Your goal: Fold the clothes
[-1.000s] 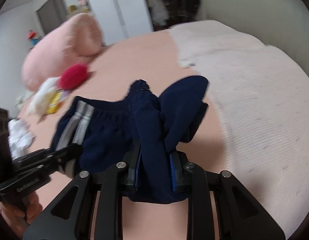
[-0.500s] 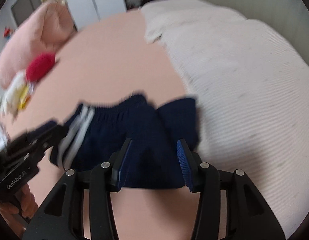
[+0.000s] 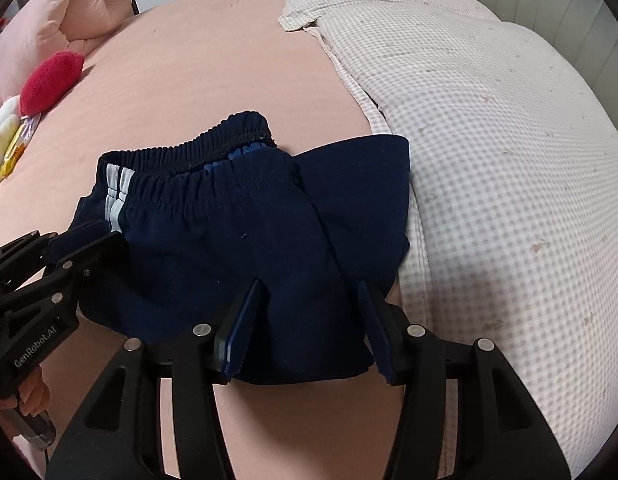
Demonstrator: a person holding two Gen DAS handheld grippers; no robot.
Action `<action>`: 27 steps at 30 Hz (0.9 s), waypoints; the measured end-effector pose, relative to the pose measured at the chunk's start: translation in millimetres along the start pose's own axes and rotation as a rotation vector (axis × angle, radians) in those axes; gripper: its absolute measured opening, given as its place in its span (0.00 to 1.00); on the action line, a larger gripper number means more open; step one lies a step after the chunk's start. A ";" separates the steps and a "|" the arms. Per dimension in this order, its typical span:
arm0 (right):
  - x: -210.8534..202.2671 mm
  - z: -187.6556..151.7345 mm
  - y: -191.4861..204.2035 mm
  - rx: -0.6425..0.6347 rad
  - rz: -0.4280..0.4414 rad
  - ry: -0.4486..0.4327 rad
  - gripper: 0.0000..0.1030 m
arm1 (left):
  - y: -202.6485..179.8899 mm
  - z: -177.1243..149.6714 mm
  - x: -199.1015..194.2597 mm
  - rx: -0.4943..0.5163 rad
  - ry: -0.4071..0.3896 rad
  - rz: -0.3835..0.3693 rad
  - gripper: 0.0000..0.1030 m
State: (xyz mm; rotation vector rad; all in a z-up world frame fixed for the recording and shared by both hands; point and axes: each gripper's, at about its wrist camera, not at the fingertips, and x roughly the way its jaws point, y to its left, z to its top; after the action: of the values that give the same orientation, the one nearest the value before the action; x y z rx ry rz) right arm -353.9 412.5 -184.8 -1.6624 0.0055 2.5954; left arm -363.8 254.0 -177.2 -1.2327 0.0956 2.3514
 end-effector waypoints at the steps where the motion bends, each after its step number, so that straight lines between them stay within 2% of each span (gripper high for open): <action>1: -0.9 1.1 0.6 0.003 -0.004 0.001 0.52 | -1.7 -0.1 -6.8 0.005 -0.001 0.007 0.29; 2: -3.4 2.1 1.9 0.006 -0.011 -0.001 0.53 | -3.9 1.1 -11.8 0.012 -0.003 0.019 0.33; 3: -7.3 2.8 3.8 0.007 -0.021 -0.005 0.53 | -5.4 2.3 -18.5 0.018 -0.012 0.036 0.45; 5: -16.9 3.2 8.1 0.007 -0.036 -0.018 0.57 | -4.6 2.3 -38.3 0.019 -0.041 0.053 0.56; 6: -24.4 2.1 11.2 0.004 -0.038 -0.032 0.62 | -2.1 2.8 -50.1 0.012 -0.055 0.067 0.62; 8: -41.7 -0.5 18.2 0.004 -0.029 -0.067 0.66 | 6.0 6.2 -69.1 -0.015 -0.077 0.103 0.69; 10: -58.4 -4.4 28.7 0.018 0.005 -0.088 0.69 | 20.0 8.8 -89.7 -0.060 -0.102 0.143 0.70; 11: -65.6 -7.3 35.9 0.028 0.026 -0.089 0.76 | 28.5 8.2 -99.4 -0.086 -0.106 0.158 0.71; 13: -81.0 -13.6 49.9 0.040 0.066 -0.091 0.82 | 46.8 5.8 -118.9 -0.140 -0.106 0.183 0.73; 15: -102.8 -20.8 67.8 0.025 0.065 -0.109 0.95 | 63.6 -2.9 -142.9 -0.170 -0.094 0.209 0.74; 17: -128.7 -29.3 84.3 0.014 0.052 -0.136 0.99 | 76.8 -14.0 -172.2 -0.179 -0.098 0.241 0.77; 20: -166.4 -40.4 107.9 0.016 0.059 -0.160 0.99 | 98.2 -37.5 -221.2 -0.205 -0.120 0.309 0.80; 24: -197.3 -57.2 147.5 -0.002 0.063 -0.178 0.99 | 123.9 -71.6 -275.5 -0.266 -0.124 0.354 0.80; 27: -218.5 -73.8 173.2 -0.035 0.080 -0.187 0.99 | 131.1 -95.6 -305.0 -0.275 -0.125 0.403 0.80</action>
State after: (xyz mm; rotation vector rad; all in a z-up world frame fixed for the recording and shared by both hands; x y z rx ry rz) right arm -204.9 226.6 -22.4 -1.4510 0.0178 2.8161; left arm -203.5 -4.3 -13.1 -1.2830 -0.0247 2.8627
